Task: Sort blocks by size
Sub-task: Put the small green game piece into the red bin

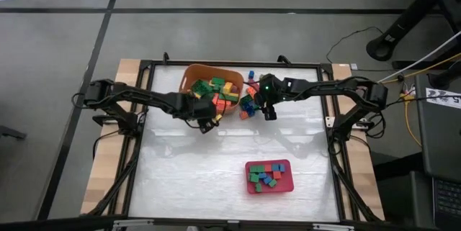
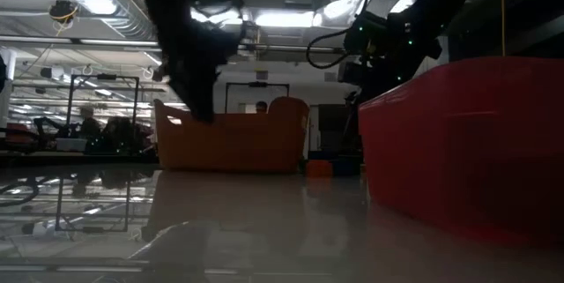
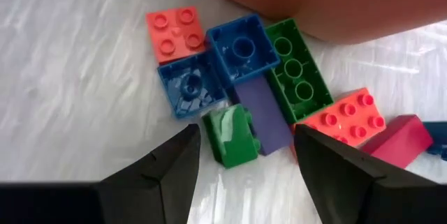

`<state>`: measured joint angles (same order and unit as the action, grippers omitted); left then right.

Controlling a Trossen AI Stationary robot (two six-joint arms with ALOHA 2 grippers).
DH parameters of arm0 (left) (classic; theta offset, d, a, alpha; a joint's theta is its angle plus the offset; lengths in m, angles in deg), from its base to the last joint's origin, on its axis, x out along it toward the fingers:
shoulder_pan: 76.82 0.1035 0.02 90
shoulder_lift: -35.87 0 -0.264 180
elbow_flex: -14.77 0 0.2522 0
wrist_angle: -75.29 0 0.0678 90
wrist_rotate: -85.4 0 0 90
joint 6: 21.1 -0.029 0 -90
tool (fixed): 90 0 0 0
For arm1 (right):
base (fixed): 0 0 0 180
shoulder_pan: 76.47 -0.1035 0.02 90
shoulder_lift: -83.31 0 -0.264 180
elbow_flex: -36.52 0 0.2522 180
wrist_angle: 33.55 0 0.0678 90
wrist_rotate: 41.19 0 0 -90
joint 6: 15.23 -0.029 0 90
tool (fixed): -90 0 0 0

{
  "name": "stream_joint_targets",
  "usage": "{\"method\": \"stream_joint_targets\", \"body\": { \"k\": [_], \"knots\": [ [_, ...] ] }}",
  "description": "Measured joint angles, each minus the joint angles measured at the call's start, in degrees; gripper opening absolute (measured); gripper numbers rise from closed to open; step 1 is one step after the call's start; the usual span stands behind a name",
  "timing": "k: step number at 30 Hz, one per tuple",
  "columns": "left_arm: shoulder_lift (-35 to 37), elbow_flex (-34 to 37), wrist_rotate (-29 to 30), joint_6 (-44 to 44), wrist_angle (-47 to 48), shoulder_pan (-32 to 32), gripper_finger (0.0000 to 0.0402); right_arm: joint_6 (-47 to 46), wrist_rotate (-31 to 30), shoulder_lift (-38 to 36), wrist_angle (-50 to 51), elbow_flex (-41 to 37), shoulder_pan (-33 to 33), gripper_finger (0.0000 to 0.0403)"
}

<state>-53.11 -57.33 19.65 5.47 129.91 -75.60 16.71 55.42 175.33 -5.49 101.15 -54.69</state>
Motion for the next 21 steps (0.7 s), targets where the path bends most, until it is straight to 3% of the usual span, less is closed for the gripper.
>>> {"method": "stream_joint_targets", "body": {
  "k": [6, 12, 21],
  "knots": [
    [0.0, 6.5, 0.1, 4.0, -4.6, 0.2, 0.0221, 0.0, 0.0, 2.9, -0.9, 0.0, 0.0, 0.0232],
    [0.1, 11.8, 1.8, 2.7, -12.6, 4.0, 0.0221, -0.1, 0.0, 4.8, -0.9, 0.0, 0.0, 0.0232],
    [-0.1, 12.8, 3.7, 1.7, -14.6, 9.2, 0.0221, -2.4, 0.5, 5.1, -0.4, 0.0, 0.0, 0.0216]
  ]
}}
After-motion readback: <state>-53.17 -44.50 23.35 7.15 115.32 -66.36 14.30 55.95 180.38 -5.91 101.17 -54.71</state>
